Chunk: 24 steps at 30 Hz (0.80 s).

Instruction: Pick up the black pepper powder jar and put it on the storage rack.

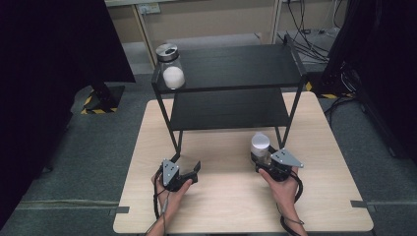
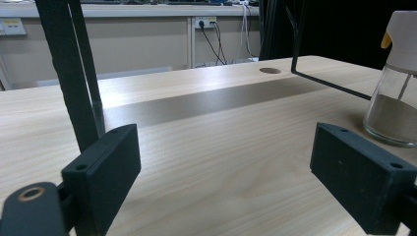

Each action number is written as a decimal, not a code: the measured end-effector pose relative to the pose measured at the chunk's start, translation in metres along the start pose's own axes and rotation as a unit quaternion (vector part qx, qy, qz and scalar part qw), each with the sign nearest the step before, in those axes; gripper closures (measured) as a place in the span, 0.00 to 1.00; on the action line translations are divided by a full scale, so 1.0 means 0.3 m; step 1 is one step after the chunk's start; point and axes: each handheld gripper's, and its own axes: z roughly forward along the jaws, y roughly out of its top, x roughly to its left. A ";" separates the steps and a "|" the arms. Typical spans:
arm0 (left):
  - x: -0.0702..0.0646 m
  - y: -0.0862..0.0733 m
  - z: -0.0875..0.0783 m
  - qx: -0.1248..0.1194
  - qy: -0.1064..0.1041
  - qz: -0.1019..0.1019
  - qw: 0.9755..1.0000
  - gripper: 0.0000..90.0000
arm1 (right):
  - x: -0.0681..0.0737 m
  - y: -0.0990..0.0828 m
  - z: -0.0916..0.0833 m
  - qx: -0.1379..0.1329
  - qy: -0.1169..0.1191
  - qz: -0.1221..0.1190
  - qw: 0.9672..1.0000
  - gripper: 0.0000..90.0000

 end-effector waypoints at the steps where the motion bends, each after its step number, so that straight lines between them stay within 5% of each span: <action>1: 0.000 0.000 0.000 0.000 0.000 0.000 1.000 0.12 | 0.001 -0.004 0.000 -0.003 -0.001 0.001 1.000 0.34; 24: -0.002 -0.002 0.000 -0.001 0.000 0.002 1.000 0.13 | 0.021 -0.012 -0.076 -0.061 -0.004 0.015 0.998 0.34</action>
